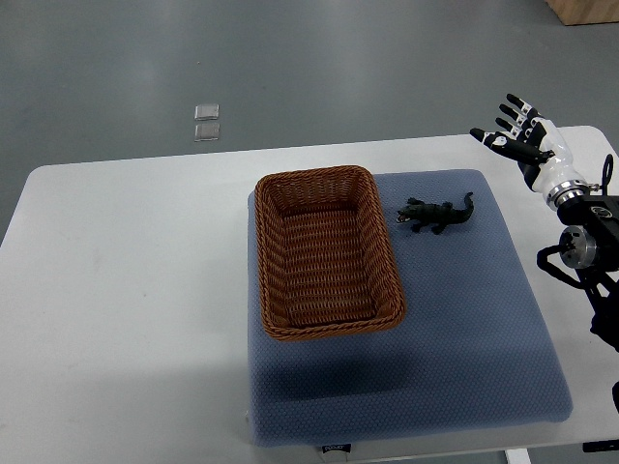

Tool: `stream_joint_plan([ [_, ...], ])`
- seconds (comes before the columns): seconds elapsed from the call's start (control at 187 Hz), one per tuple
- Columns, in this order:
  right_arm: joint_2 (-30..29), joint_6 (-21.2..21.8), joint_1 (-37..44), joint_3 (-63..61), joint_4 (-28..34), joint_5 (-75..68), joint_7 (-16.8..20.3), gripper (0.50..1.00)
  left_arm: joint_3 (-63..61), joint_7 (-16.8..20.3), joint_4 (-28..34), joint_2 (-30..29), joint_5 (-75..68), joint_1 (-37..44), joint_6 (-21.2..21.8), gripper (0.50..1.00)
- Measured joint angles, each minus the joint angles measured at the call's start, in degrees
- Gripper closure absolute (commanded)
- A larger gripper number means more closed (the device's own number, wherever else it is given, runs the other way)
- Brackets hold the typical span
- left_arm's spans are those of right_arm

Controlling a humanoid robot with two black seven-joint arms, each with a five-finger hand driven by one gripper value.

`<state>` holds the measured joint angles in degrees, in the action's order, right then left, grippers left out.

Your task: Place crocodile in brown basket with right hand

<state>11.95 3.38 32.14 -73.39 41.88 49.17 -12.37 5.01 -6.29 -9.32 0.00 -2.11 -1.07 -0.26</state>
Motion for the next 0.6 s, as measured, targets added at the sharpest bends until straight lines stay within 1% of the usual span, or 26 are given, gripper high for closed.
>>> stream_joint_plan([
  [0.599, 0.71, 0.14, 0.39, 0.51, 0.02, 0.05, 0.24, 0.562, 0.03, 0.05, -0.17, 0.00, 0.00, 0.01, 0.09, 0.500],
])
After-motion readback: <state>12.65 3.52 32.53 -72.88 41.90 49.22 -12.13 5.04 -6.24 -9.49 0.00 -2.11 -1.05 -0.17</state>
